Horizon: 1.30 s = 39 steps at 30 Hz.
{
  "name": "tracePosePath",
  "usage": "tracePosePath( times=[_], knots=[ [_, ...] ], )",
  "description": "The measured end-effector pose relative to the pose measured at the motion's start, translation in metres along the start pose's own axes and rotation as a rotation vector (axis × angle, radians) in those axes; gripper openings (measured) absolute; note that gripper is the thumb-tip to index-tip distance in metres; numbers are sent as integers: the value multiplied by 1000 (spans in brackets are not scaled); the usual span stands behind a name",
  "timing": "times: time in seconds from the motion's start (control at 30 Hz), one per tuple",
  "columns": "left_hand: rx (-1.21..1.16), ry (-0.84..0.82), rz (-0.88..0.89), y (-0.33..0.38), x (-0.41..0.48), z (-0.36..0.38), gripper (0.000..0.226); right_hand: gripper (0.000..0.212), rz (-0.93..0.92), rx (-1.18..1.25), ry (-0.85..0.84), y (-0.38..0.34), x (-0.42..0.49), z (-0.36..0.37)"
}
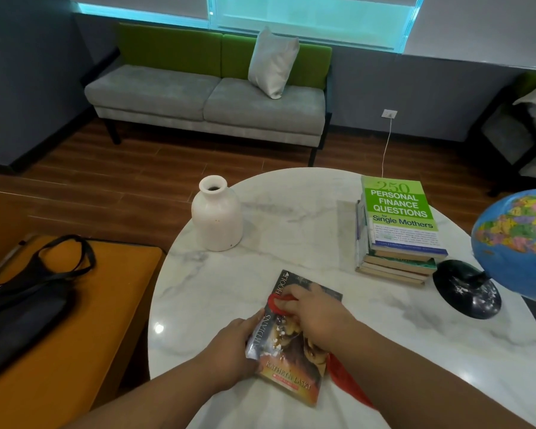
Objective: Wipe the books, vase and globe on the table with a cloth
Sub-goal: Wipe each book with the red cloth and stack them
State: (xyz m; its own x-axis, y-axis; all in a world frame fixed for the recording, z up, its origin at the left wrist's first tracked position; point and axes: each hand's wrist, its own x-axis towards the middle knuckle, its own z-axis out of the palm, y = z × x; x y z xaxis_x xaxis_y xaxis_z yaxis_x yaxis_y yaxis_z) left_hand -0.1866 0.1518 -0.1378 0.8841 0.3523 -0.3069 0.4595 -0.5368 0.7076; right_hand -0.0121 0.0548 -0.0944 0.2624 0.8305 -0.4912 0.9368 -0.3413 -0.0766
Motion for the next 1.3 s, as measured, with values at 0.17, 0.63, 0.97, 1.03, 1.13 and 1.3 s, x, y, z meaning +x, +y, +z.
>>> tracePosePath(
  times=[0.17, 0.63, 0.97, 1.03, 1.13, 1.3],
  knots=[
    [11, -1, -28, -4, 2, 2, 82, 67, 69, -61, 38, -5, 5, -8],
    [2, -23, -5, 8, -3, -5, 80, 65, 35, 11, 5, 0, 5, -10],
    [-13, -23, -5, 13, -4, -8, 83, 71, 165, 39, 39, 7, 13, -15],
    [-12, -19, 1, 10, -3, -5, 83, 68, 291, 51, 104, 11, 12, -15],
    [-6, -10, 3, 5, -1, -1, 88, 67, 246, 78, 112, 6, 3, -8],
    [-4, 5, -4, -1, 2, 5, 88, 63, 257, 181, 158, 31, -18, 12]
  ],
)
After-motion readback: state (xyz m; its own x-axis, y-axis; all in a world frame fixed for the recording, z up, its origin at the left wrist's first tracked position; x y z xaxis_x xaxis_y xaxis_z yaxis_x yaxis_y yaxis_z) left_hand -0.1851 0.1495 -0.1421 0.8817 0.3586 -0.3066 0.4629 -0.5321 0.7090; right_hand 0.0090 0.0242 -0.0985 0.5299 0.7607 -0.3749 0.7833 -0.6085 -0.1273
